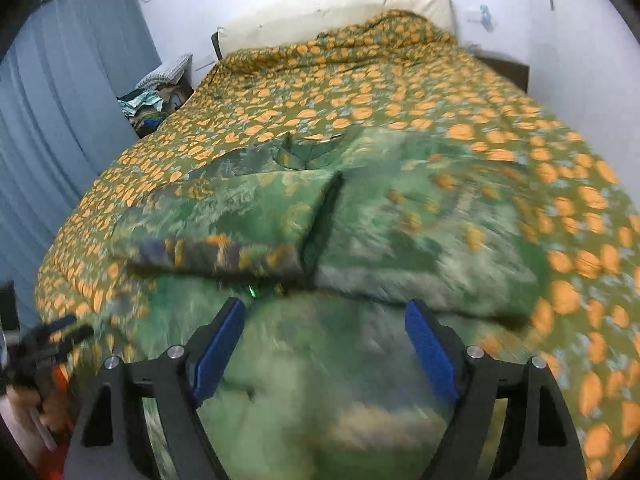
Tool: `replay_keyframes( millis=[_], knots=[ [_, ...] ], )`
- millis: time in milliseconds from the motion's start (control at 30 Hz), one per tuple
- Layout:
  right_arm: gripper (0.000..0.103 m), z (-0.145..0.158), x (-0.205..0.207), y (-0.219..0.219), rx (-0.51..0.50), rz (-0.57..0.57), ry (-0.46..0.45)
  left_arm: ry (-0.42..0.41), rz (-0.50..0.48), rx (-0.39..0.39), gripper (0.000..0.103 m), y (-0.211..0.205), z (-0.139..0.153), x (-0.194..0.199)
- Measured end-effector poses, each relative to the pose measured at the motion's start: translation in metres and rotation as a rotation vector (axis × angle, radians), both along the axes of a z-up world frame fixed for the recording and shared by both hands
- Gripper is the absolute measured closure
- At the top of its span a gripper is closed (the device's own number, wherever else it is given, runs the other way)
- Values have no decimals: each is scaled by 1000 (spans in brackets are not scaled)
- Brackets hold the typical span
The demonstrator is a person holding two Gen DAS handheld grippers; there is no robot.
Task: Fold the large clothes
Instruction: 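Fold the jacket collar section down over the body and release both grippers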
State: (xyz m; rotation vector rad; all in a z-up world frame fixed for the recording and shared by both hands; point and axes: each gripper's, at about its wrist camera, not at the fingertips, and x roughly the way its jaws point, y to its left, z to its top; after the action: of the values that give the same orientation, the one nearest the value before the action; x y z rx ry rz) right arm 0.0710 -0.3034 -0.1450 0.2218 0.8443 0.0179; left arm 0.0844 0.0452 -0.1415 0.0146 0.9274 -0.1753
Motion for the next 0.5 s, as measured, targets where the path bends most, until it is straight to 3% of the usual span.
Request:
replay_keyframes(
  millis=[167,267,400,500],
  knots=[
    [16,-6,-56,-15,-95,-37,-40,16,-53,-21,4,-31,-3,-2],
    [16,-13,-68,-21,-139,-58,-57,26,-63,7,4,-49,-14,3],
    [16,-29,-74,-30,-106,-85,-77,8,-96,62,4,-61,-32,5],
    [16,-54,-71,-31,-95,-73,-22,36,-90,83,4,-59,-52,5]
  ],
)
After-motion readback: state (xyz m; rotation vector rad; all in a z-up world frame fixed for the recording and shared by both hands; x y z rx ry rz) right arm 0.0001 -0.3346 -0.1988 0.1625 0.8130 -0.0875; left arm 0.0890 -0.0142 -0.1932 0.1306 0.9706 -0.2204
